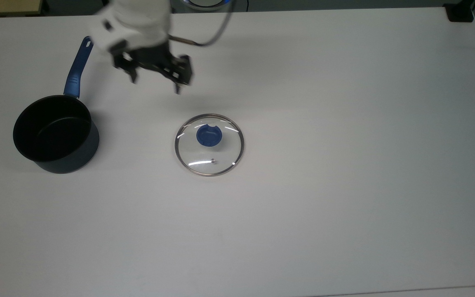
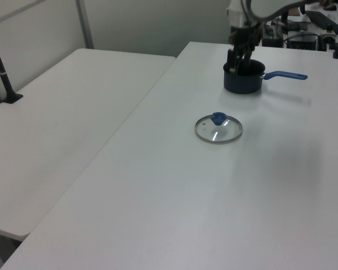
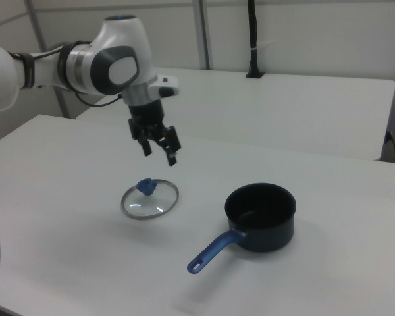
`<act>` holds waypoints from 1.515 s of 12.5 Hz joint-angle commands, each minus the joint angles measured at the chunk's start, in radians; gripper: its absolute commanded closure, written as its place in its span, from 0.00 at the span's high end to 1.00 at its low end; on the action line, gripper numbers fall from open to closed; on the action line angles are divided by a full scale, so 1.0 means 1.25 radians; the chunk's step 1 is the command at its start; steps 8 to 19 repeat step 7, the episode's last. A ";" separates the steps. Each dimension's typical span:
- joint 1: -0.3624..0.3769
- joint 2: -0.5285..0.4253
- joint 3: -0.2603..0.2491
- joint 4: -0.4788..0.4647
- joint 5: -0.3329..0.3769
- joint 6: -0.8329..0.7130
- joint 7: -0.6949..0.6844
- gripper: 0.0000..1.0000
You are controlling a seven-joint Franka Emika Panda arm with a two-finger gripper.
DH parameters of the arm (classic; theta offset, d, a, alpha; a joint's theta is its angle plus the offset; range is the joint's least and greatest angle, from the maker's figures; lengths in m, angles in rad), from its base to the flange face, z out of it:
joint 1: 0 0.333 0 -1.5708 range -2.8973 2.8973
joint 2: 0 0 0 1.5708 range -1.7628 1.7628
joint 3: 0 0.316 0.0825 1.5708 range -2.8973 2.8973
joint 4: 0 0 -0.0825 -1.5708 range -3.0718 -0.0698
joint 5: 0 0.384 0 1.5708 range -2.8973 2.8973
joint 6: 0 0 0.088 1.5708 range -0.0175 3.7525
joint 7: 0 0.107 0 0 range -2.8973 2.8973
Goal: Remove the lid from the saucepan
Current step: 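Open the gripper, release the knob, and raise the gripper away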
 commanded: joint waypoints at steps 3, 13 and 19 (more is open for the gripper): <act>-0.155 -0.060 0.129 -0.021 -0.026 -0.041 -0.078 1.00; -0.151 -0.058 0.129 -0.021 -0.027 -0.044 -0.077 1.00; -0.151 -0.058 0.129 -0.021 -0.027 -0.044 -0.077 1.00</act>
